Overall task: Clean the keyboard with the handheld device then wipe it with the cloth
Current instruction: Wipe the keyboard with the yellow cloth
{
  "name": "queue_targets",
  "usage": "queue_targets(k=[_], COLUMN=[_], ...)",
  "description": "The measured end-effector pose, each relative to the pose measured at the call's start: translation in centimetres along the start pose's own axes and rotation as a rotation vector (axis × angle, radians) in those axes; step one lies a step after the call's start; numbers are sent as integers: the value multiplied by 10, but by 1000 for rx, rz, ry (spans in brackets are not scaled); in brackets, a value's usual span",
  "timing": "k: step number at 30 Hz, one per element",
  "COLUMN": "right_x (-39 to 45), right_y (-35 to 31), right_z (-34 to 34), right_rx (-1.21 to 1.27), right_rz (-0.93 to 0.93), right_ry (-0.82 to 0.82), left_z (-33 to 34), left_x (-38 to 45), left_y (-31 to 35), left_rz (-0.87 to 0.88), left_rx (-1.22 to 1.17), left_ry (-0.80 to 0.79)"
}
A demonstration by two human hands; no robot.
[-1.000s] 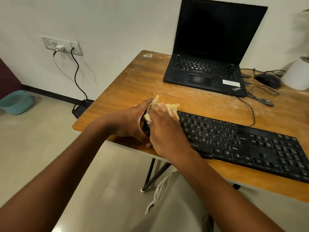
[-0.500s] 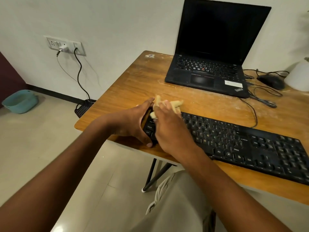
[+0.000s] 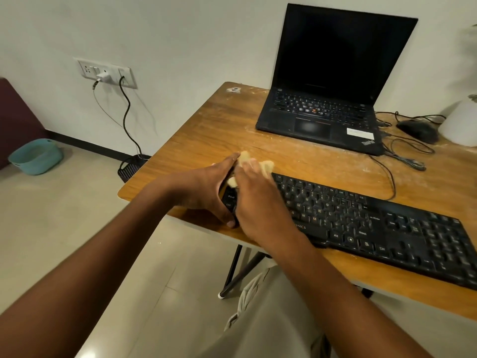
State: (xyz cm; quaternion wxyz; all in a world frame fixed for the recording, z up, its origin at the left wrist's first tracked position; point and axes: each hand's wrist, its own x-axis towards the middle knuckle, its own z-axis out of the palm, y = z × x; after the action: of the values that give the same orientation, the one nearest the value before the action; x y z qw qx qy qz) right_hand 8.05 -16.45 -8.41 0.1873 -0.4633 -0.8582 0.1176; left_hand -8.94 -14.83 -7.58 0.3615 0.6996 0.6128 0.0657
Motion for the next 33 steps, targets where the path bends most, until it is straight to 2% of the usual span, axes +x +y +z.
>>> queue_targets(k=[6,9,14,18,20,24,30,33], right_x=[-59,-78,-30,-28,-47,-81,-90,-78], right_y=[16,36,25,-1,8,40,60,73], right_z=[-2,-16,-16,-4,-5,-21,-60,-72], right_rx=[-17,-35,-19,58,69,78,113,139], right_rz=[-178,-135,-4,-113,-162,-136,13,74], right_ry=[-81,-110,-12,-66,-100,-128,-1,85], left_z=[1,0,-1,2,2,-1,-2,3], left_x=[1,1,-1,-1,0,0,0,4], left_y=[-2,-2,1,1,1,1,19,33], left_rz=[-14,-18,-30,-18,-16,-13,3,58], left_rx=[3,-35,-23,7,3,-3,110,254], left_ry=[-19,-22,-12,4,-1,-13,-35,-39])
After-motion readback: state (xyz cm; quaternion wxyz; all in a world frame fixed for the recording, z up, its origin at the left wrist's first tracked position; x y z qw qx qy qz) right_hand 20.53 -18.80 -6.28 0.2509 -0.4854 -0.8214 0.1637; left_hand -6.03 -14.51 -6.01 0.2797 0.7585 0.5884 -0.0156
